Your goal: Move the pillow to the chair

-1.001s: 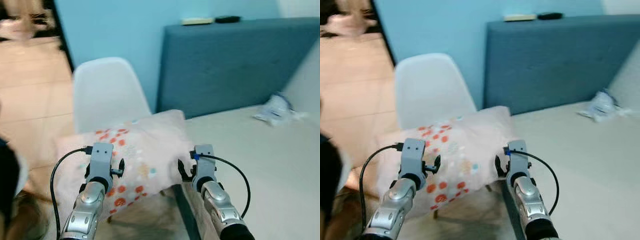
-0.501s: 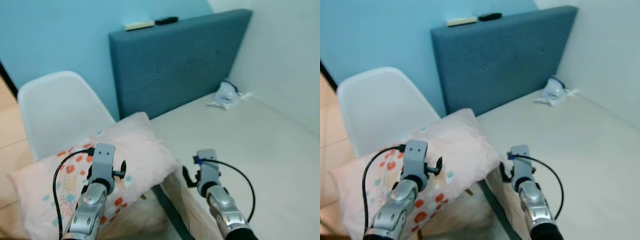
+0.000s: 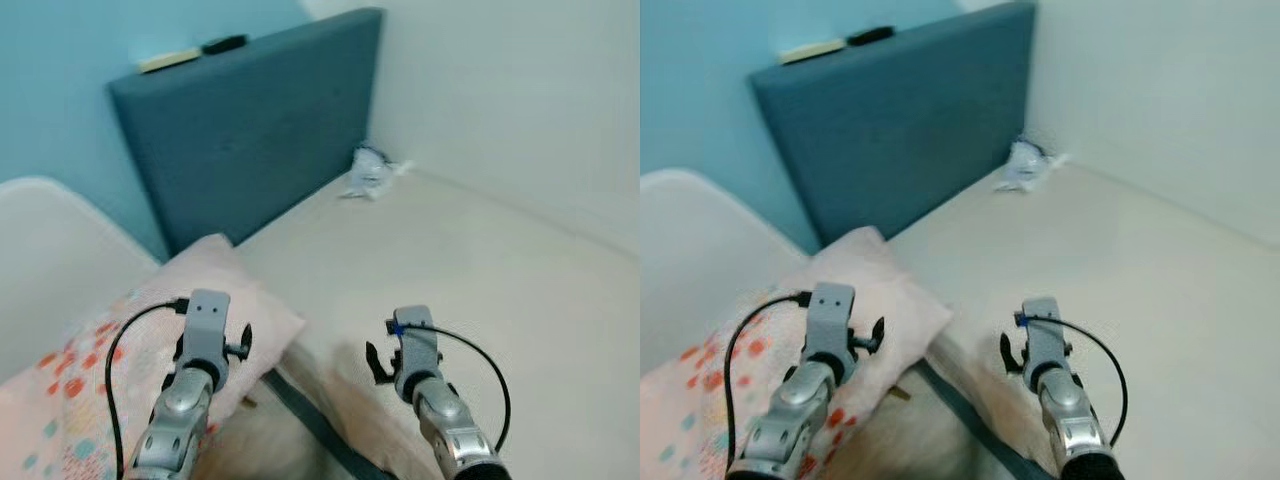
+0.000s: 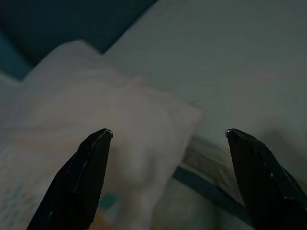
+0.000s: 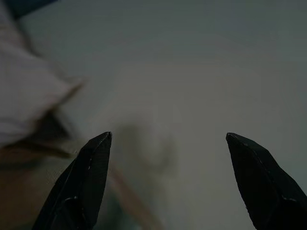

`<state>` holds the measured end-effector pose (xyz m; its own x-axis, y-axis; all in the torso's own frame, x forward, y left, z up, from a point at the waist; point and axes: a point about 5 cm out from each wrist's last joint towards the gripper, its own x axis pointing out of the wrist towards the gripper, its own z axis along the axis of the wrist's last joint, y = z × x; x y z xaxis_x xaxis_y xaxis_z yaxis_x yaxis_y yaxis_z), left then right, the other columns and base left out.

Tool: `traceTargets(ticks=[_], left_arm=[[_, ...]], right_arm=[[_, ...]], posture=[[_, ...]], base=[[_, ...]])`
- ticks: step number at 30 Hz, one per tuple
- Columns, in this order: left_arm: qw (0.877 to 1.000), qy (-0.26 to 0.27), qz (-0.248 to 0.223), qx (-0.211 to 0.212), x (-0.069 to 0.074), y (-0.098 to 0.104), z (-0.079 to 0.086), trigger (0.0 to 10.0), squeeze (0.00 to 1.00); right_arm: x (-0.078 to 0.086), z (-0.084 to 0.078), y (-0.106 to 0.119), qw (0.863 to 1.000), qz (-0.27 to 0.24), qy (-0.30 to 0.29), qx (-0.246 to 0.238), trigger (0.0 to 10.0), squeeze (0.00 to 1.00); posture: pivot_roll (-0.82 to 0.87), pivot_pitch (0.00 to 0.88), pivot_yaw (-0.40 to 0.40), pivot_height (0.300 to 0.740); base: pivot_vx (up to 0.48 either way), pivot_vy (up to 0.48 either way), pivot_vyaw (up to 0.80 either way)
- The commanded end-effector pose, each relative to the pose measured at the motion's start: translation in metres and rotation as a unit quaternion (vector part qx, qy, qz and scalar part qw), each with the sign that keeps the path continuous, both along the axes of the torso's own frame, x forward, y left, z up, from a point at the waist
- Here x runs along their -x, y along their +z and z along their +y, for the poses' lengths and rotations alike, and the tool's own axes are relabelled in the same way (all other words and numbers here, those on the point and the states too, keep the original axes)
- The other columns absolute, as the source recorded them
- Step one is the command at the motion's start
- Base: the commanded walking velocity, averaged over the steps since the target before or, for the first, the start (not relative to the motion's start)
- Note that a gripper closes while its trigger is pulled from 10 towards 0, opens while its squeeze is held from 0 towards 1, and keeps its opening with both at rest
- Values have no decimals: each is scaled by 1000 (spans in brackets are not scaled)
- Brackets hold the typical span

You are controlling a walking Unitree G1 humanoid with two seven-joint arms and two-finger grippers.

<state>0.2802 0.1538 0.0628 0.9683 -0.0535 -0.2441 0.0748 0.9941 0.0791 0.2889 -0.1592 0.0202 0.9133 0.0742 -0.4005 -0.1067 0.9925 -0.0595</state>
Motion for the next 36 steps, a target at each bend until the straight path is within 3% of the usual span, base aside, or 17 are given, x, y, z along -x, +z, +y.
traceTargets(ticks=[1,18,36], left_arm=[[1000,1,7,-10,1,-3,5,10000,0],[1000,8,4,-14,-4,-1,14,10000,0],[999,25,17,19,8,-13,-4,10000,0]], right_arm=[[4,4,-5,1000,12,2,0,10000,0],[6,-5,-6,1000,19,-21,3,10000,0],[7,-20,-2,999,24,4,40,10000,0]], posture=[[18,71,12,740],[14,70,17,740],[-13,107,-69,740]], base=[[0,0,-800],[0,0,-800],[0,0,-800]])
